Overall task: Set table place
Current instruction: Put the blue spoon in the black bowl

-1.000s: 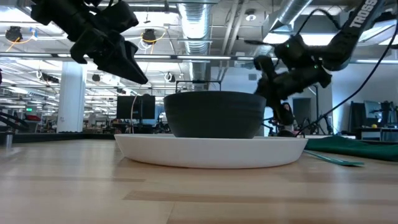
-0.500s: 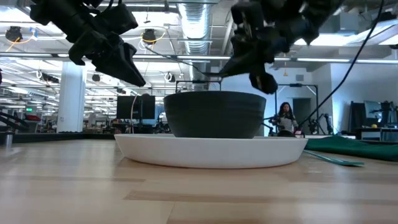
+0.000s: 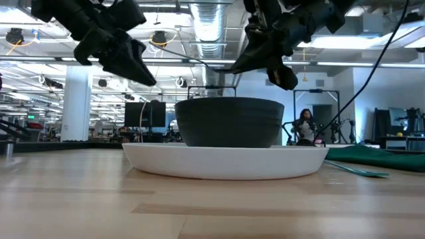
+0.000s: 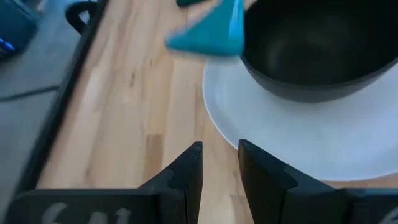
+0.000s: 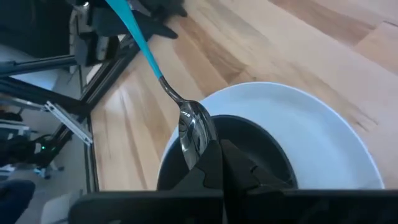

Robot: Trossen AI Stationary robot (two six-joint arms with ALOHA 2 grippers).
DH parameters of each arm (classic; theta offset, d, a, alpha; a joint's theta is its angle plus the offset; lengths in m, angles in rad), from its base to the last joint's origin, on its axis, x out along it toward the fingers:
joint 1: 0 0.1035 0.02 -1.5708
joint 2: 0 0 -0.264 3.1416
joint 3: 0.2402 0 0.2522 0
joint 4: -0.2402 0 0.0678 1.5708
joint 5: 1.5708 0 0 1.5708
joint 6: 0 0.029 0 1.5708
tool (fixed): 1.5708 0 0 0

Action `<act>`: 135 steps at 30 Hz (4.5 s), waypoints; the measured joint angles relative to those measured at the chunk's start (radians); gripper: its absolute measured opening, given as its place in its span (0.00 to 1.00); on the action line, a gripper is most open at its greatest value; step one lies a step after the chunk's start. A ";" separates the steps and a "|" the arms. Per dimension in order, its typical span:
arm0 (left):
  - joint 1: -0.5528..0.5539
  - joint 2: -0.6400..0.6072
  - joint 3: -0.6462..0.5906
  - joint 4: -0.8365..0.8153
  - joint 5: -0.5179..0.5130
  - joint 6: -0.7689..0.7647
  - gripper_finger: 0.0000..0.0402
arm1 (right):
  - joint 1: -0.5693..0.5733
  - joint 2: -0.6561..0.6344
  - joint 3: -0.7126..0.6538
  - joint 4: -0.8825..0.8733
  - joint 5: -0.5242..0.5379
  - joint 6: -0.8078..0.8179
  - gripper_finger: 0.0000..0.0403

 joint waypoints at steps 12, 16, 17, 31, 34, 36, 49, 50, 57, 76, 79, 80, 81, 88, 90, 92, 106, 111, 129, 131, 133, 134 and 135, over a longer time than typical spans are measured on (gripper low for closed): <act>0.000 -0.004 0.017 0.050 -0.037 0.009 0.23 | -0.048 0.000 0.000 -0.074 0.001 -0.059 0.03; 0.016 -0.004 0.017 0.057 -0.046 -0.017 0.23 | -0.062 0.000 0.000 -0.097 0.000 -0.091 0.03; 0.027 -0.004 0.017 0.057 -0.046 -0.039 0.23 | -0.065 0.000 0.000 -0.097 0.000 -0.095 0.03; 0.093 -0.004 0.017 0.075 0.051 0.061 0.23 | -0.080 0.000 0.000 -0.101 -0.001 -0.128 0.03; 0.093 -0.004 0.017 0.092 0.084 0.061 0.23 | -0.085 0.000 0.000 -0.099 -0.003 -0.128 0.03; 0.093 -0.004 0.017 0.113 0.102 0.061 0.23 | -0.085 0.000 0.000 -0.100 -0.005 -0.129 0.03; 0.094 -0.004 0.017 0.171 0.186 -0.089 0.23 | -0.084 -0.001 -0.001 -0.097 0.030 -0.154 0.03; 0.094 -0.004 0.017 0.177 0.189 -0.115 0.23 | -0.085 -0.001 -0.001 -0.097 0.036 -0.158 0.03; 0.094 -0.007 0.017 0.233 0.190 -0.241 0.23 | -0.083 -0.001 -0.001 -0.097 0.045 -0.180 0.03; 0.093 -0.011 0.017 0.296 0.084 -0.395 0.23 | -0.044 -0.001 -0.001 -0.098 0.086 -0.248 0.03; 0.093 -0.011 0.018 0.296 0.075 -0.395 0.23 | -0.024 -0.001 -0.001 -0.097 0.119 -0.249 0.03; 0.093 -0.011 0.018 0.296 0.077 -0.395 0.23 | -0.019 -0.001 -0.001 -0.097 0.128 -0.249 0.03; 0.093 -0.011 0.018 0.295 0.078 -0.395 0.23 | -0.015 -0.001 -0.001 -0.094 0.131 -0.251 0.03; 0.093 -0.011 0.018 0.265 0.113 -0.397 0.23 | -0.011 -0.001 -0.001 -0.075 0.134 -0.251 0.03; 0.093 -0.011 0.018 0.246 0.127 -0.412 0.23 | -0.011 -0.001 -0.001 -0.073 0.135 -0.247 0.03; 0.093 -0.011 0.018 0.228 0.130 -0.419 0.23 | -0.011 -0.001 -0.001 -0.072 0.137 -0.245 0.03; 0.093 -0.011 0.018 0.224 0.130 -0.360 0.09 | -0.010 -0.001 -0.001 -0.068 0.142 -0.249 0.03; 0.095 -0.011 0.018 0.229 0.130 -0.333 0.02 | -0.010 -0.001 -0.001 -0.069 0.142 -0.260 0.03; 0.096 -0.011 0.018 0.230 0.255 -0.355 0.00 | -0.002 -0.001 -0.001 -0.091 0.081 -0.249 0.18; 0.097 -0.010 0.026 0.218 0.279 -0.385 0.00 | -0.013 -0.001 -0.001 -0.098 0.072 -0.233 0.23; 0.098 -0.010 0.049 0.190 0.296 -0.404 0.00 | -0.028 -0.001 0.000 -0.103 0.057 -0.252 0.28; 0.098 -0.010 0.066 0.164 0.300 -0.412 0.00 | -0.037 -0.001 0.000 -0.105 0.045 -0.267 0.31; 0.098 -0.010 0.087 0.130 0.302 -0.419 0.00 | -0.045 -0.001 0.000 -0.105 0.037 -0.277 0.34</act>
